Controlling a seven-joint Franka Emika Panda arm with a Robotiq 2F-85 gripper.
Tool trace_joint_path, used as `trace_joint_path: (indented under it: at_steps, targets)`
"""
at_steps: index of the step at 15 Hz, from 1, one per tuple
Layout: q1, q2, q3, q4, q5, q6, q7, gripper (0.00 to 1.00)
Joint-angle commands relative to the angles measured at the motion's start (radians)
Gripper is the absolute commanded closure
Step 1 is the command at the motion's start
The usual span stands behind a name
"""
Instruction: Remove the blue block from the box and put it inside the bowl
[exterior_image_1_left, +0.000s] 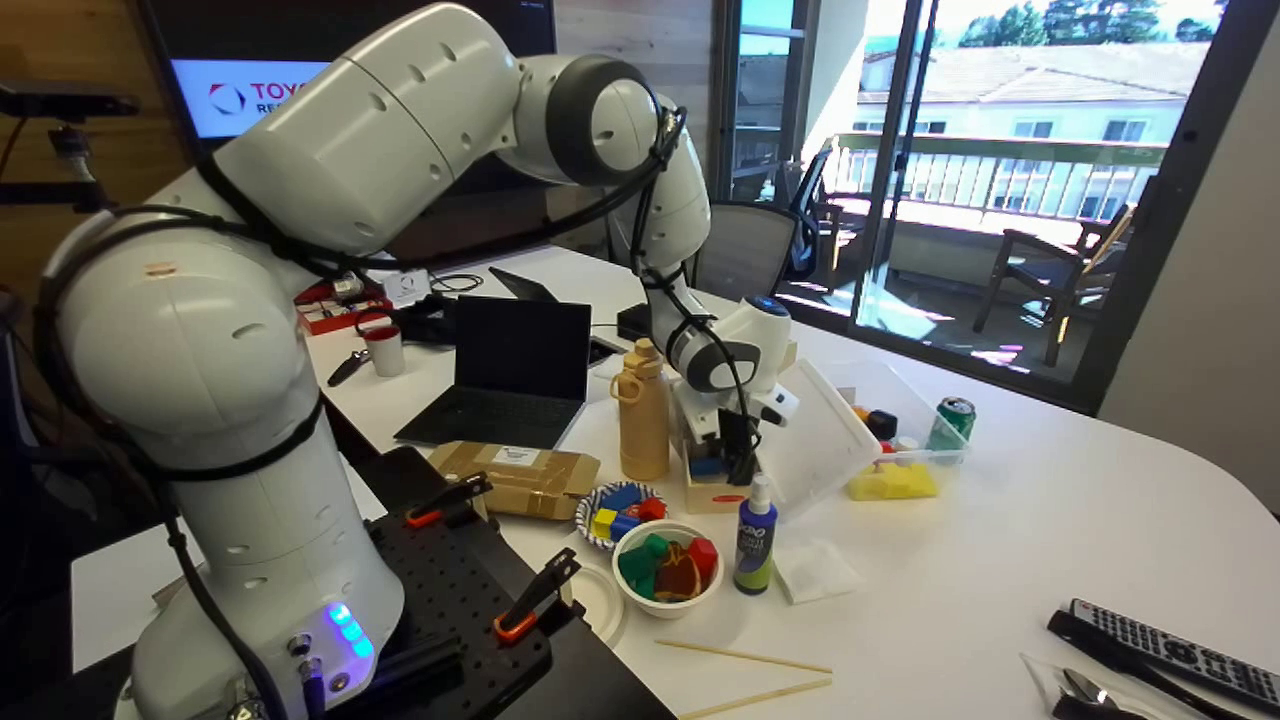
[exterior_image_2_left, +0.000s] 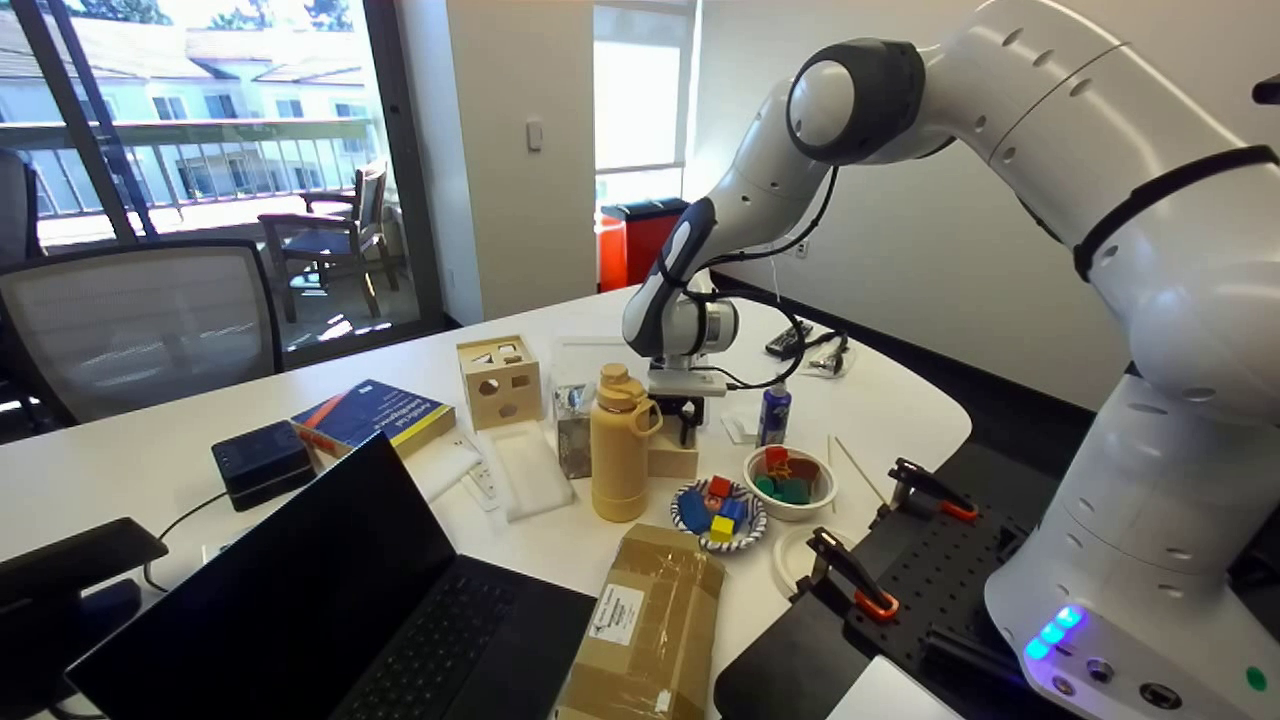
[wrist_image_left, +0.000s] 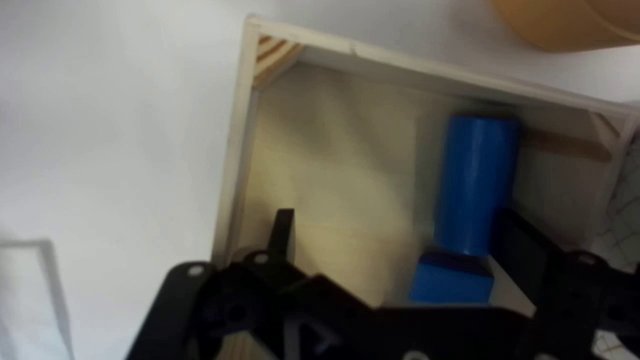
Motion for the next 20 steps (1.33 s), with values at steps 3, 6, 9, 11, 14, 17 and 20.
trace_joint_path:
  at_steps: [3,6,9,11,14,17,20]
  targets:
    - [-0.035,-0.003,0.049,-0.11,0.039,0.194,-0.005,0.0]
    - [-0.041,-0.001,0.062,-0.131,0.034,0.24,0.0,0.03]
    - [-0.046,-0.008,0.066,-0.149,0.031,0.261,0.003,0.3]
    - [-0.052,-0.014,0.067,-0.161,0.032,0.268,0.003,0.44]
    - [-0.07,-0.019,0.076,-0.176,0.034,0.272,0.0,0.67]
    - [-0.096,-0.029,0.095,-0.19,0.04,0.284,-0.008,0.37]
    - [-0.12,-0.05,0.133,-0.2,0.041,0.302,-0.016,0.23]
